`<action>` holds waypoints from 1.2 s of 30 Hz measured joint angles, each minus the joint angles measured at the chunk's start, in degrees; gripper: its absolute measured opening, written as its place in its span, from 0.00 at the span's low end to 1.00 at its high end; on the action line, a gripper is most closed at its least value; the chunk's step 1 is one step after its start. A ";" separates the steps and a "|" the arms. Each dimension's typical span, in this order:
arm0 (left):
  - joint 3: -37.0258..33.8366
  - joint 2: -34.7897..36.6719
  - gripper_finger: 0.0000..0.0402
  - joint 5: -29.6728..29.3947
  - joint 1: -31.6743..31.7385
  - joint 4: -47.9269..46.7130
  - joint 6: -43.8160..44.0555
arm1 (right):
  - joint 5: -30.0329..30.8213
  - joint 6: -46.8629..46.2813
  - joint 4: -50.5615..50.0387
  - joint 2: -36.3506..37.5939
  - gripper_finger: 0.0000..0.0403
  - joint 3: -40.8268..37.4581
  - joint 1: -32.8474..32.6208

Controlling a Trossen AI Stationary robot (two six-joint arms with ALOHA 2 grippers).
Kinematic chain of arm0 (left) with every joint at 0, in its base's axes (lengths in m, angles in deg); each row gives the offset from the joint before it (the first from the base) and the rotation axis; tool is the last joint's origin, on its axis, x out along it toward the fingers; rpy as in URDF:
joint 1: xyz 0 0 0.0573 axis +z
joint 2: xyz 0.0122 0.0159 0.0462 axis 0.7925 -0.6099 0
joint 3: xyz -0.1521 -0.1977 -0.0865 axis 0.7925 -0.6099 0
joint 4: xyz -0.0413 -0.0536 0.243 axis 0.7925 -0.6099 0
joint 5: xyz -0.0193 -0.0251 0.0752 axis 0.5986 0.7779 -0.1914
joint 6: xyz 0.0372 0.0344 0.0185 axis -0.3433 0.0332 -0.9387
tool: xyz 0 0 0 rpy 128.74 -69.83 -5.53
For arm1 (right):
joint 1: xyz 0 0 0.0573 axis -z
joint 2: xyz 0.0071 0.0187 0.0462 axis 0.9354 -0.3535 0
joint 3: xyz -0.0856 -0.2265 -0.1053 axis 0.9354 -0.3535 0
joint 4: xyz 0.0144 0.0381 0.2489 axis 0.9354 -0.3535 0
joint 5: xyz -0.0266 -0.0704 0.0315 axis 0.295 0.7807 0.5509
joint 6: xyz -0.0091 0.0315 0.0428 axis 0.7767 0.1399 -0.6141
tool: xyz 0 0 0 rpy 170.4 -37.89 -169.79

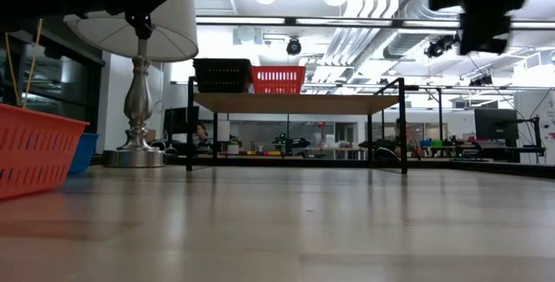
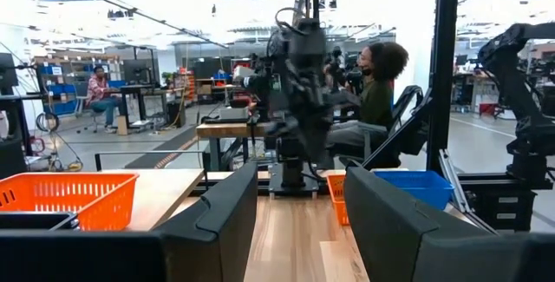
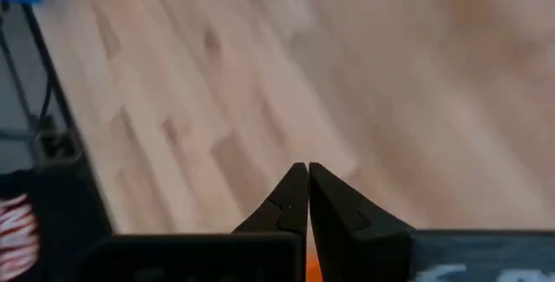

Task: Stack baskets on shelf by color
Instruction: Stack the right orange bin on top of the orange bin on the shelf

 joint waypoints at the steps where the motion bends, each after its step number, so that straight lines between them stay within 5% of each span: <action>1: 0.00 0.00 0.40 0.00 -0.01 0.00 0.00 | -0.50 -3.80 -0.63 -0.76 0.00 0.00 -2.20; 9: 0.00 0.00 0.40 0.00 -0.01 -0.03 -0.01 | -1.33 -38.70 -1.49 -8.24 0.00 0.00 -20.02; 17: 0.00 0.00 0.40 0.00 -0.02 -0.23 0.12 | 3.01 -58.60 2.96 -19.75 0.00 0.00 -30.87; 23: 0.00 0.00 0.40 0.02 0.00 -1.70 2.85 | 4.20 -63.61 1.03 -26.00 0.00 1.78 -33.55; 32: 0.00 0.00 0.40 0.02 -0.01 -6.00 4.09 | 16.27 -63.61 -12.26 -32.01 0.00 15.02 -34.98; 36: 0.00 -0.01 0.40 0.02 -0.02 -6.25 4.09 | 15.21 -63.86 -14.27 -34.94 0.05 17.37 -34.95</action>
